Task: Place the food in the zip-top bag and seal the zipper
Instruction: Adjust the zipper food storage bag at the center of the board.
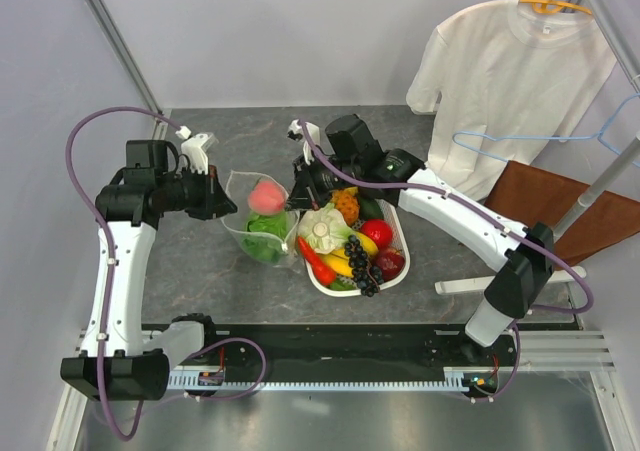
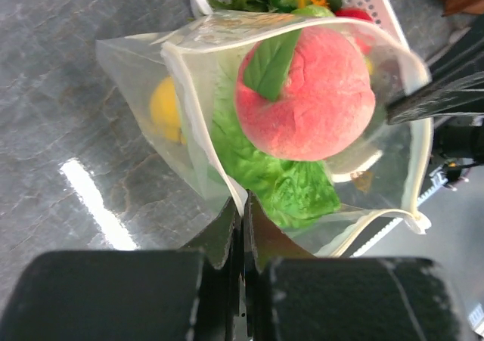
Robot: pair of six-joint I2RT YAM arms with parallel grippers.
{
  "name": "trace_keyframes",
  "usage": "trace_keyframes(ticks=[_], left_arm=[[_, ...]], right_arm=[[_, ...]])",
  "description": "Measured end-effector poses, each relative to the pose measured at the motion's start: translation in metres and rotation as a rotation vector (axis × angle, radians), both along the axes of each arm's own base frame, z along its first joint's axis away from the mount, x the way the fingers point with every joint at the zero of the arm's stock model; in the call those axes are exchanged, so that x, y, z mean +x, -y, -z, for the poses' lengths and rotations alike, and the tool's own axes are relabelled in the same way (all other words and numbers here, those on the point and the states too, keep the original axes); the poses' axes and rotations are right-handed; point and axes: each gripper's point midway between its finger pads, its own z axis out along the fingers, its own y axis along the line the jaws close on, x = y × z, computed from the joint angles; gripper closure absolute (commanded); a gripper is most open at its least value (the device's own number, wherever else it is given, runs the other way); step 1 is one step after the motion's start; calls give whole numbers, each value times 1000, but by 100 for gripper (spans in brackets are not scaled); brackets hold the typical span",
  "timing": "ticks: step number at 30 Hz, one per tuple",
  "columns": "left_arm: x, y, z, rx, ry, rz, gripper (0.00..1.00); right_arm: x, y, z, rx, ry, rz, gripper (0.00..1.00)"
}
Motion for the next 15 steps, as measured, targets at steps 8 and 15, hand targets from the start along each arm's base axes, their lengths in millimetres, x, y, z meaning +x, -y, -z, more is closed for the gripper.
trace_keyframes(ticks=[8, 15], left_arm=[[2, -7, 49, 44, -166, -22, 98], [-9, -6, 16, 41, -13, -20, 98]], right_arm=[[11, -4, 29, -83, 20, 15, 100], [23, -17, 4, -46, 96, -5, 100]])
